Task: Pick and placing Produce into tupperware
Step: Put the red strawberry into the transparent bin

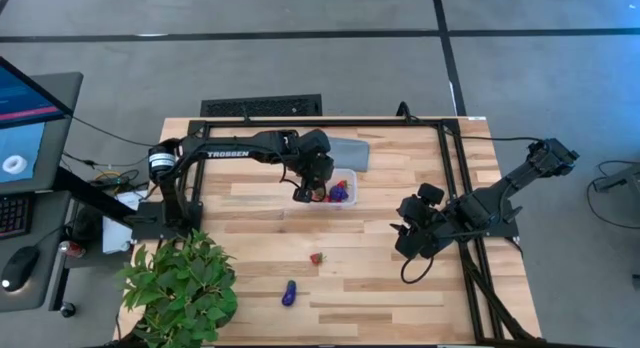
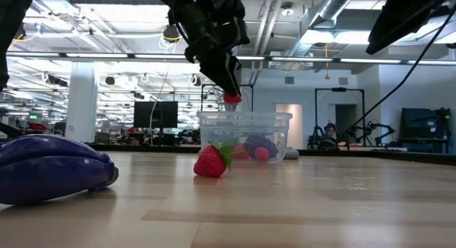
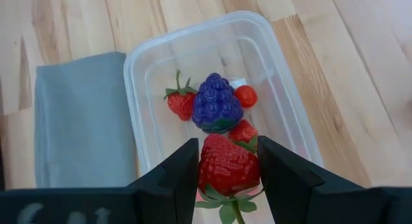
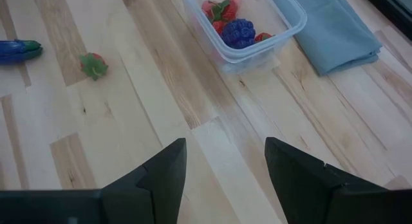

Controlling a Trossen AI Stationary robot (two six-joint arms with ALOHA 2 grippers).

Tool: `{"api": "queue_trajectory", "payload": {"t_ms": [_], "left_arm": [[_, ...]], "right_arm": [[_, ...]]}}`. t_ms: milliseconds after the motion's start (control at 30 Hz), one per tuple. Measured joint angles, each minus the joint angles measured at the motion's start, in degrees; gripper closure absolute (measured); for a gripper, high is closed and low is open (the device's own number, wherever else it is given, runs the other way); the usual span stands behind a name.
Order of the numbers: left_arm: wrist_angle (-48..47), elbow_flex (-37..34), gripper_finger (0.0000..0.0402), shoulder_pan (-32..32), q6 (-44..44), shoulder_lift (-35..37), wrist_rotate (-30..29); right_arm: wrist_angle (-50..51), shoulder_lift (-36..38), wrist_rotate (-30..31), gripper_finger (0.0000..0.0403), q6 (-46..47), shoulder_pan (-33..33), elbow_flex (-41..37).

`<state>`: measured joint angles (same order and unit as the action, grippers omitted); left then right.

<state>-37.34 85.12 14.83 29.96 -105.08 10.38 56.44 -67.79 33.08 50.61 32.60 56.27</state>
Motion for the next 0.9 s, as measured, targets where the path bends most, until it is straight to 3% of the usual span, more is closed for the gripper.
{"api": "queue_trajectory", "payload": {"t_ms": [433,900], "left_arm": [[4.8,0.0,0.0268,0.9,-1.6,-5.8,2.4],[7.2,0.2,0.0268,1.0,-3.3,-6.7,2.4]], "right_arm": [[-1.5,0.0,1.5,0.0168,0.2,0.0,0.0],[-1.3,0.0,1.6,0.0168,0.0,0.0,0.0]]}}
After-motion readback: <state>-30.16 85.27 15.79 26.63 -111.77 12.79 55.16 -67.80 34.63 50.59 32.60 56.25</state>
